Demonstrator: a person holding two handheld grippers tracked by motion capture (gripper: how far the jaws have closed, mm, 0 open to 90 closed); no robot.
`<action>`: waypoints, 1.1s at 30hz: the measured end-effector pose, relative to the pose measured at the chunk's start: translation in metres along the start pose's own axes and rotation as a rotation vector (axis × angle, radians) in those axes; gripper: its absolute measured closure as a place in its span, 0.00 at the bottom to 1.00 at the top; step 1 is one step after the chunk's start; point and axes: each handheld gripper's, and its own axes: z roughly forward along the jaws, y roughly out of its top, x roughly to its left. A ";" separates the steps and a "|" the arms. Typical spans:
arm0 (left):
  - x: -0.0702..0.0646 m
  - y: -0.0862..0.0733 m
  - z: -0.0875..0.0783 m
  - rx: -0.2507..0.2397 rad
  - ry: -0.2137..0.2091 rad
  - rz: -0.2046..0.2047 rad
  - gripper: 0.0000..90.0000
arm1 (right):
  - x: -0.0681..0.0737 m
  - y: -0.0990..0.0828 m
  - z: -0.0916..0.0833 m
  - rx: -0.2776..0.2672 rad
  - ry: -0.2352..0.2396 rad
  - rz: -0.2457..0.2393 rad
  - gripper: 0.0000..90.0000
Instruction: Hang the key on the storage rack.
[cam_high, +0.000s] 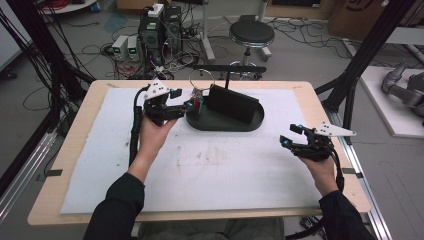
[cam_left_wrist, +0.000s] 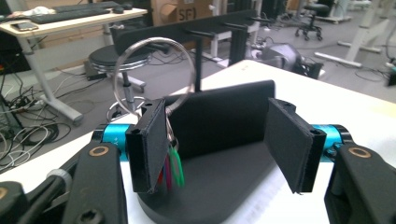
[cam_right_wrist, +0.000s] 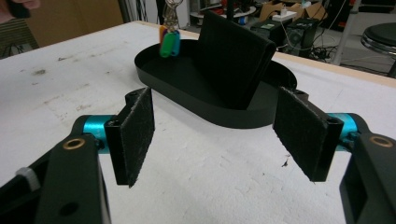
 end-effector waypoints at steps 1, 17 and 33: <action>-0.005 -0.004 -0.008 0.003 -0.008 0.013 0.43 | 0.000 0.000 0.000 -0.003 -0.001 -0.001 0.33; -0.013 -0.061 -0.066 0.032 -0.009 -0.001 0.34 | 0.000 0.000 0.004 0.021 -0.016 -0.015 0.32; -0.007 -0.104 -0.082 0.081 0.024 0.002 0.29 | -0.002 -0.001 0.009 0.041 -0.022 -0.028 0.32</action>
